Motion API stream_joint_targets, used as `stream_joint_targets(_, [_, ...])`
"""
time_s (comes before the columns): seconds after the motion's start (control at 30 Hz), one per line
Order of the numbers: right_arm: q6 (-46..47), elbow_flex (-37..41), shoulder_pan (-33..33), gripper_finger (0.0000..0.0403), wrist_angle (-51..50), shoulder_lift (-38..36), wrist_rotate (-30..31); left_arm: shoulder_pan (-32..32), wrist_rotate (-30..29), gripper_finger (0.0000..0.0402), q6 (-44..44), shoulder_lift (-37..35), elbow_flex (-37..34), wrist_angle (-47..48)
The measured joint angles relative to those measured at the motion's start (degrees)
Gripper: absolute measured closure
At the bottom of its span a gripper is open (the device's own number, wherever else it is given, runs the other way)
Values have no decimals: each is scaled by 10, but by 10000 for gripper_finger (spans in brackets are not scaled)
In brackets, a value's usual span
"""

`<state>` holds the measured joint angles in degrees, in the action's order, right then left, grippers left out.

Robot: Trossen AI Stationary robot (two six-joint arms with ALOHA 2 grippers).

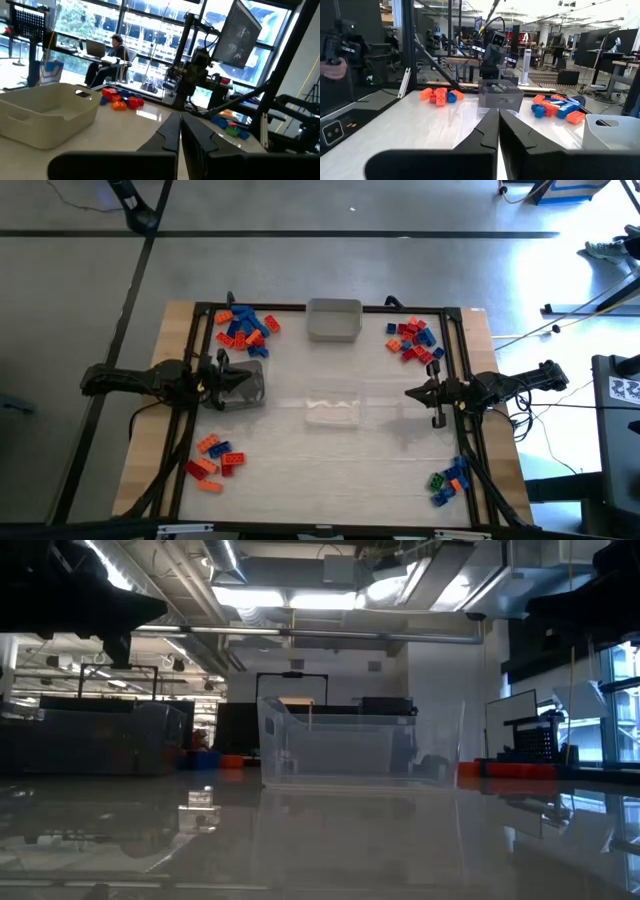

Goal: Sort blocks by size
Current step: Put the small blue game piece into the gray bin

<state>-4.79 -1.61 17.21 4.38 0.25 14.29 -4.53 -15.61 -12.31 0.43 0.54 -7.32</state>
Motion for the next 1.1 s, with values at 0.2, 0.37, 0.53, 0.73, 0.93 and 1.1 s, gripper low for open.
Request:
stream_joint_targets(0.2, [92,-1,0,388,49,0,19,22,-3,398,25,0,0,-31])
stream_joint_targets(0.37, [62,-2,0,388,125,0,102,51,-3,398,49,0,0,-56])
stream_joint_targets(0.53, [-24,-13,0,388,159,1,226,85,-3,398,88,2,0,-94])
stream_joint_targets(0.73, [-82,-70,0,388,107,36,346,131,-10,398,120,6,0,-96])
stream_joint_targets(0.93, [-92,-155,0,388,35,130,466,156,-10,398,127,40,0,-99])
stream_joint_targets(1.1, [-88,-232,-6,388,-21,197,490,169,-10,398,128,87,12,-105])
